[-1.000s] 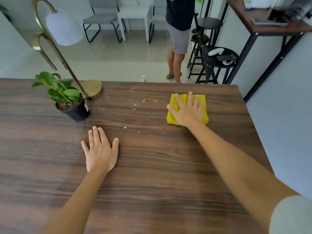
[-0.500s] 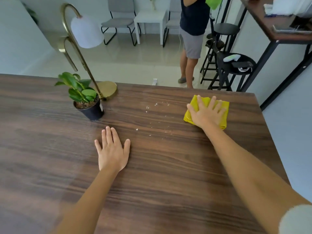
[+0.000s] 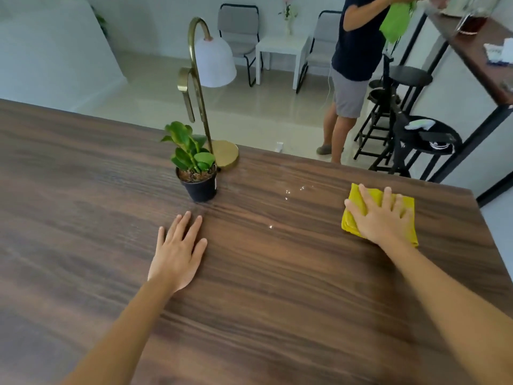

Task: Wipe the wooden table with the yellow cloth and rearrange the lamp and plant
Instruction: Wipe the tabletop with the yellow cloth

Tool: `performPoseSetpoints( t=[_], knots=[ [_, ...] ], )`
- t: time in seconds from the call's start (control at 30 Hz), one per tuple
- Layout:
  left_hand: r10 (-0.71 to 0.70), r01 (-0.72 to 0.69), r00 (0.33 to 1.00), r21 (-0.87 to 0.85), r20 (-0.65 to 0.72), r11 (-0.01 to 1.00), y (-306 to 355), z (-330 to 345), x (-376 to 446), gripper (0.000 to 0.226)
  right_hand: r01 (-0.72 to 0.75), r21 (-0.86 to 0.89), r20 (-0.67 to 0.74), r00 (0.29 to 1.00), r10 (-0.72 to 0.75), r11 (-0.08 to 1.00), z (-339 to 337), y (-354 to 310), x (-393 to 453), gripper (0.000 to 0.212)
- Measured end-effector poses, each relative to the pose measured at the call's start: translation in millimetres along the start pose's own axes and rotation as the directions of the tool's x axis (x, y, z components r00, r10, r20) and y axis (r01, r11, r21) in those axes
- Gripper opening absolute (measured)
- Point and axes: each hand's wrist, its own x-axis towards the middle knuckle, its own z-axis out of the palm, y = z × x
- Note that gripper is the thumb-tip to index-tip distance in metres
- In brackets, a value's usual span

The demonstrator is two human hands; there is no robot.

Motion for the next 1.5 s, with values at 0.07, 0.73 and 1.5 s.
performPoseSetpoints(
  t=[0.07, 0.73, 1.5],
  knots=[
    [0.002, -0.003, 1.0, -0.007, -0.02, 1.0, 0, 2, 1, 0.068, -0.059, 0.074, 0.008, 0.998, 0.059, 0.995, 3, -54, 37, 0.081],
    [0.015, -0.016, 0.999, -0.042, -0.031, 0.999, -2, 4, 1, 0.066, 0.067, 0.037, 0.043, 0.997, -0.068, 0.997, 25, -200, 70, 0.072],
    [0.025, -0.027, 0.998, -0.039, -0.061, 0.999, -3, 5, 2, 0.06, 0.317, -0.041, 0.09, 0.946, -0.312, 0.948, 40, -283, 93, 0.06]
  ],
)
